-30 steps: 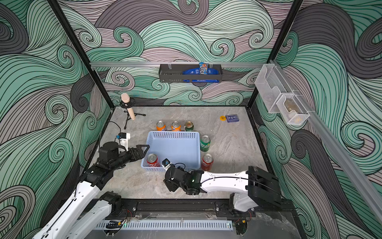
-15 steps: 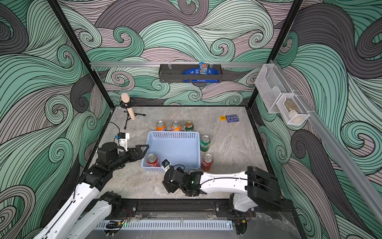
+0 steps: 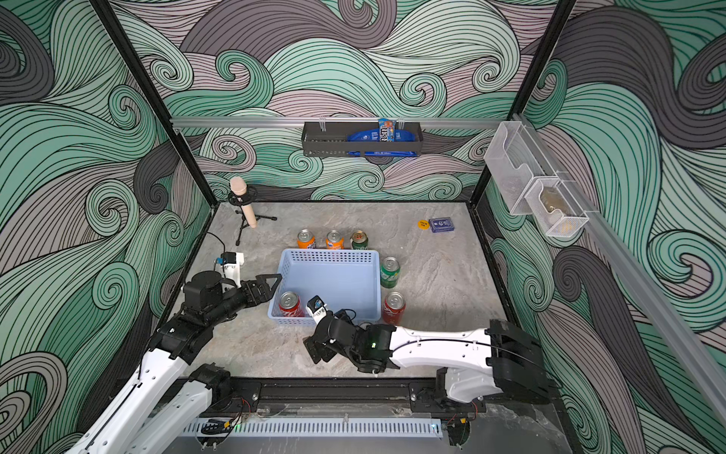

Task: Take out the drinks from the basket
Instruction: Place the drink at the center of the board, then pick up the drink from the basket.

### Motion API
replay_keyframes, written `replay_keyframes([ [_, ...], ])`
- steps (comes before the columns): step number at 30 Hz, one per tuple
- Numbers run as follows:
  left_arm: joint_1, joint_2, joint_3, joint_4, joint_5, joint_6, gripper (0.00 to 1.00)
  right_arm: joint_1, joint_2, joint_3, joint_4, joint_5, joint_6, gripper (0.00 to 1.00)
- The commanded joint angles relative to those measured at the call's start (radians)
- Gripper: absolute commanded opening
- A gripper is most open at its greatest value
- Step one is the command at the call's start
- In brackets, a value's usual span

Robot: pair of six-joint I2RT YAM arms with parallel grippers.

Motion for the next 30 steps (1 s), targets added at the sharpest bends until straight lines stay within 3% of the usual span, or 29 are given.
replay_keyframes([
  [1, -0.002, -0.024, 0.003, 0.001, -0.026, -0.023, 0.99, -0.01, -0.052, 0.034, 0.006, 0.035, 0.006, 0.93],
  [9, -0.002, -0.089, -0.008, -0.049, -0.083, -0.093, 0.99, -0.108, -0.059, 0.096, -0.007, -0.065, 0.061, 0.94],
  [18, 0.013, -0.039, 0.027, -0.082, -0.174, -0.144, 0.99, -0.148, 0.15, 0.254, -0.083, -0.122, 0.044, 0.93],
  [23, 0.055, -0.007, 0.062, -0.092, -0.169, -0.112, 0.99, -0.151, 0.262, 0.329, -0.092, -0.136, 0.031, 0.93],
  [30, 0.184, 0.024, 0.058, -0.088, -0.098, -0.052, 0.99, -0.176, 0.39, 0.412, -0.092, -0.15, 0.022, 0.93],
])
